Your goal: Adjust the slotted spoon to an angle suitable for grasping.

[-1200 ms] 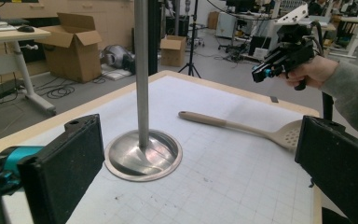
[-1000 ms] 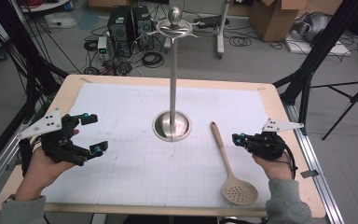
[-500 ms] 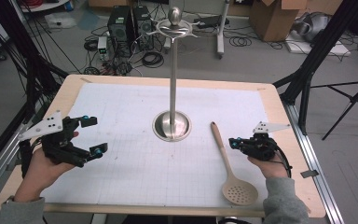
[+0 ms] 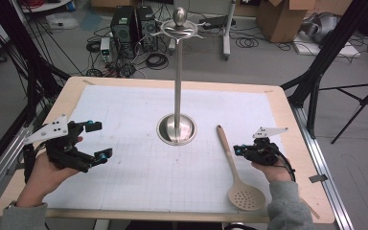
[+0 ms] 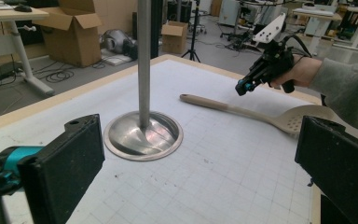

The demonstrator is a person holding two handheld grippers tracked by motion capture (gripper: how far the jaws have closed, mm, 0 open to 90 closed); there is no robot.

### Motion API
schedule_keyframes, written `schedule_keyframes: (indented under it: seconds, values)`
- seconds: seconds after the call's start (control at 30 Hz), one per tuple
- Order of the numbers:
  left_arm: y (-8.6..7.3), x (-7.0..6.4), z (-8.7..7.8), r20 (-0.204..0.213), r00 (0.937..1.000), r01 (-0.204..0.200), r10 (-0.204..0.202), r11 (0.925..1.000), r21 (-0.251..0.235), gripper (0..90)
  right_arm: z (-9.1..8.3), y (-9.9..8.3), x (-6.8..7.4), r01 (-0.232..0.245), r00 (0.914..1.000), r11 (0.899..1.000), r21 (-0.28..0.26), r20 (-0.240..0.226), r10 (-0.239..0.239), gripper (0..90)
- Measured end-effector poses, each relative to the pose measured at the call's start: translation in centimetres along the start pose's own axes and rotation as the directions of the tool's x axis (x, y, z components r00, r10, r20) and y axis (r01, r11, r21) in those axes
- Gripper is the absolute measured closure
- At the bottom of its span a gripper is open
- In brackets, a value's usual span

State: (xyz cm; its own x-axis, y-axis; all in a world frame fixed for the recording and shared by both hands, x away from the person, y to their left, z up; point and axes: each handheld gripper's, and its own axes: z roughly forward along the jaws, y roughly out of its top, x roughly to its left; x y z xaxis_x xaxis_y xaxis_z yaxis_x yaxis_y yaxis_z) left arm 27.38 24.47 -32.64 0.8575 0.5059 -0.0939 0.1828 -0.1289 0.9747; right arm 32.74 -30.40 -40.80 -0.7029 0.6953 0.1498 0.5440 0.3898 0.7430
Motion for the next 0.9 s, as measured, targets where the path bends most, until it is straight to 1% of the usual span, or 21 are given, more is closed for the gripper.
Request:
schedule_keyframes:
  seconds: [0.03,0.07,0.1,0.27,0.43,0.67,0.8,0.9]
  values:
    - [0.0,0.0,0.0,0.0,1.0,-0.001,0.001,1.0,0.001,1.8,0.1,-0.1,0.0,0.006,1.0,1.0,0.006,0.006,-0.006,89.4]
    - [0.0,0.0,0.0,-0.001,1.0,-0.001,0.001,1.0,0.002,1.7,0.4,-0.2,-0.1,0.001,0.9999,1.0,0.009,0.011,-0.001,89.4]
    - [-0.1,0.1,0.0,0.001,1.0,-0.002,0.002,1.0,0.004,1.8,0.5,-0.3,-0.1,-0.006,1.0,1.0,0.015,0.005,0.006,89.4]
    - [-0.2,0.1,0.0,0.0,1.0,0.003,-0.003,1.0,0.006,1.8,1.3,-0.8,-0.4,-0.006,1.0,0.999,0.044,0.0,0.006,89.5]
    - [-0.3,0.2,0.0,-0.001,1.0,0.006,-0.006,0.9999,0.009,1.8,1.6,-1.0,-0.5,-0.009,1.0,0.999,0.05,-0.001,0.009,89.5]
    - [-0.3,0.2,0.1,0.002,1.0,0.007,-0.007,0.9998,0.018,1.8,1.9,-1.3,-0.7,-0.019,0.9997,0.998,0.057,-0.015,0.02,89.4]
    - [-0.2,0.2,0.0,-0.002,1.0,0.004,-0.004,1.0,0.003,1.8,2.0,-1.5,-0.8,-0.034,0.9992,0.998,0.054,-0.019,0.035,89.4]
    - [-0.2,0.3,-0.4,-0.008,0.9999,0.011,-0.011,0.9999,-0.006,1.7,2.2,-1.5,-0.8,-0.03,0.9993,0.997,0.065,-0.019,0.032,89.4]
